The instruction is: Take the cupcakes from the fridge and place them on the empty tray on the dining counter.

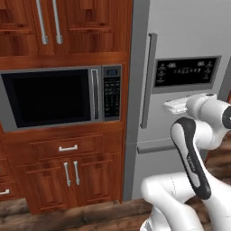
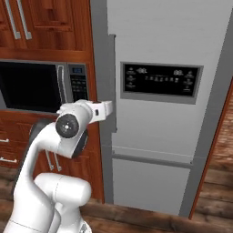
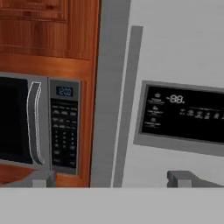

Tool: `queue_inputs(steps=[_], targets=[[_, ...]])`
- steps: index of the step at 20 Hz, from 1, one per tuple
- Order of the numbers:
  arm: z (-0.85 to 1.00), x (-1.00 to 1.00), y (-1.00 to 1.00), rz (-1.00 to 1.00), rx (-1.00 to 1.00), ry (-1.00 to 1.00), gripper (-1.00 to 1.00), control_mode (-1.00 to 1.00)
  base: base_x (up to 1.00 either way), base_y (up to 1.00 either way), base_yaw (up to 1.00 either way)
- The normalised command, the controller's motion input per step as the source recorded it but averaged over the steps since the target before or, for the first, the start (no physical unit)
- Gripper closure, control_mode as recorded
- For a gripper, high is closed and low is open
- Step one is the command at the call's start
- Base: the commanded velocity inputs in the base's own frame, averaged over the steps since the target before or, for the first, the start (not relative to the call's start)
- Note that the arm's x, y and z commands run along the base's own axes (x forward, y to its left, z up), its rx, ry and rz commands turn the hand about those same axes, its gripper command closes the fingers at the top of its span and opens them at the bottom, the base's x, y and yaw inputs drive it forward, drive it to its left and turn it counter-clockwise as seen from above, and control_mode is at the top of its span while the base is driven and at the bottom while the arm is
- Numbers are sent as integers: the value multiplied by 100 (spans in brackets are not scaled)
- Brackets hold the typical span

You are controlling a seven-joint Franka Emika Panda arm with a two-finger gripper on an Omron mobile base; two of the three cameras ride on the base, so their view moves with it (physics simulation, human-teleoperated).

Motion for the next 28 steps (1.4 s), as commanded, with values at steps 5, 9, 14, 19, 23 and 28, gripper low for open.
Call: queue_inputs(steps=[5, 9, 14, 19, 23, 28], targets=[[39, 64, -3, 2, 0, -49, -100, -100, 0, 0, 0], [22, 80, -4, 3, 0, -22, -100, -100, 0, 0, 0], [7, 85, -37, 1, 0, -1, -100, -100, 0, 0, 0], [0, 71, -50, 0, 1, 14, -100, -100, 0, 0, 0], [0, 76, -8, 2, 0, 15, -100, -100, 0, 0, 0], [39, 3, 0, 10, -6, 0, -100, -100, 0, 0, 0]])
